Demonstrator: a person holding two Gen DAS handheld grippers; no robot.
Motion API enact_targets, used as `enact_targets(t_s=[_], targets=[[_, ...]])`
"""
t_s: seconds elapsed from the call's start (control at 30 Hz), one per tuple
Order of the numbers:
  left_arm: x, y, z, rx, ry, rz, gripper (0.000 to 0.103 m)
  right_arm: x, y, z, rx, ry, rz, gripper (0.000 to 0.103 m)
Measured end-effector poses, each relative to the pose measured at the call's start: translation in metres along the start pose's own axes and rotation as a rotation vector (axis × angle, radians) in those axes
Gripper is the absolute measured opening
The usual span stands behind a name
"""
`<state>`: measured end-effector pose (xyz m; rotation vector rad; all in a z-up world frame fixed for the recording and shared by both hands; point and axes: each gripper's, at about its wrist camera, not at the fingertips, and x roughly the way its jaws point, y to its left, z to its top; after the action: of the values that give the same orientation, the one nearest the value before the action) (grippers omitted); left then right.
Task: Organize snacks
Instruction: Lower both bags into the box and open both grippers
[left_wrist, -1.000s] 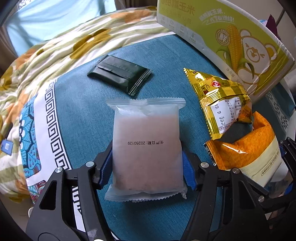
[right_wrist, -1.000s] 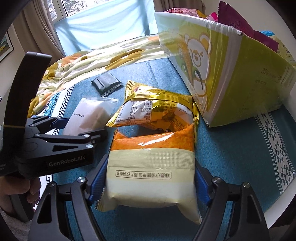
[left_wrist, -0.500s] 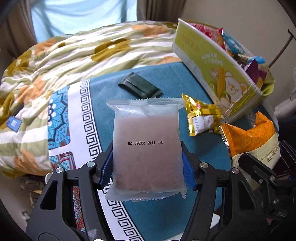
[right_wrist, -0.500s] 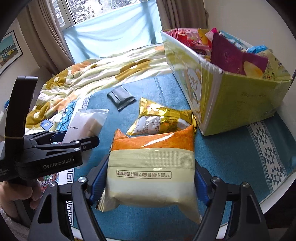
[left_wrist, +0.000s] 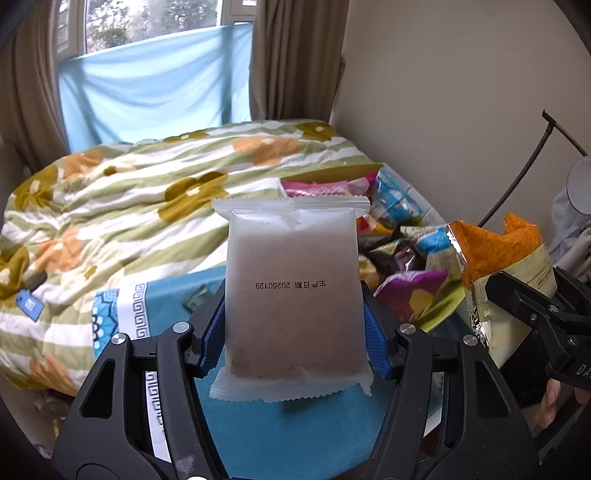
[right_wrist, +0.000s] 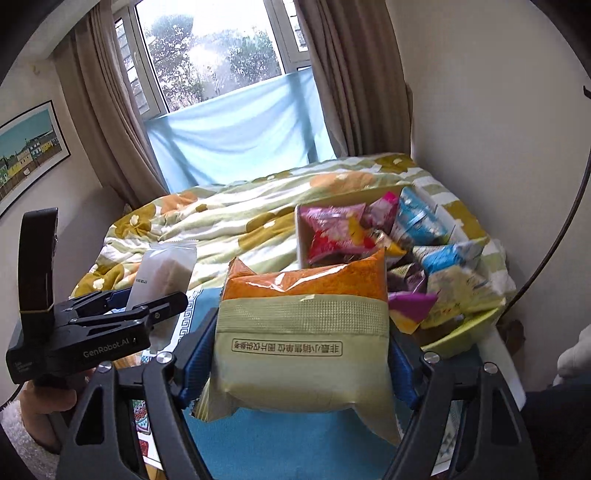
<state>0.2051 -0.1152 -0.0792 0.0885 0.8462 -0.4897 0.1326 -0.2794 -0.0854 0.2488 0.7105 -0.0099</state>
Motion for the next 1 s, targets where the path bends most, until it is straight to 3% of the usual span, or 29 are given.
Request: enact_targets(t_s=[0.13,0.27,0.43,0.5,0.6,1.0], targets=[[0.037,-0.043,0.031,-0.024,0.014,-0.028,0.059,-0.001,-0.042,0.033,-0.014,-0.018,0.015,0.075],[0.086,-0.077,0.049,-0.07,0.066,-0.008,0.059,0.008,-0.083,0.057,-0.036,-0.02,0.023,0.075],[0.135,-0.099,0.051,-0.13,0.125,0.047,0.059,0.027,-0.125,0.072,-0.051,0.027,0.05,0.075],[0.148,-0.102,0.047,-0.171,0.15,0.065,0.067,0.038,-0.136,0.075,-0.067,0.058,0.066,0.075],[0.15,-0.105,0.039,-0.196,0.144,0.103,0.097,0.054,-0.148,0.079,-0.078,0.093,0.101,0.075],[0.111,-0.089,0.008,-0.274,0.111,0.203,0.097,0.088,-0.166,0.094,-0.13,0.135,0.209,0.075]])
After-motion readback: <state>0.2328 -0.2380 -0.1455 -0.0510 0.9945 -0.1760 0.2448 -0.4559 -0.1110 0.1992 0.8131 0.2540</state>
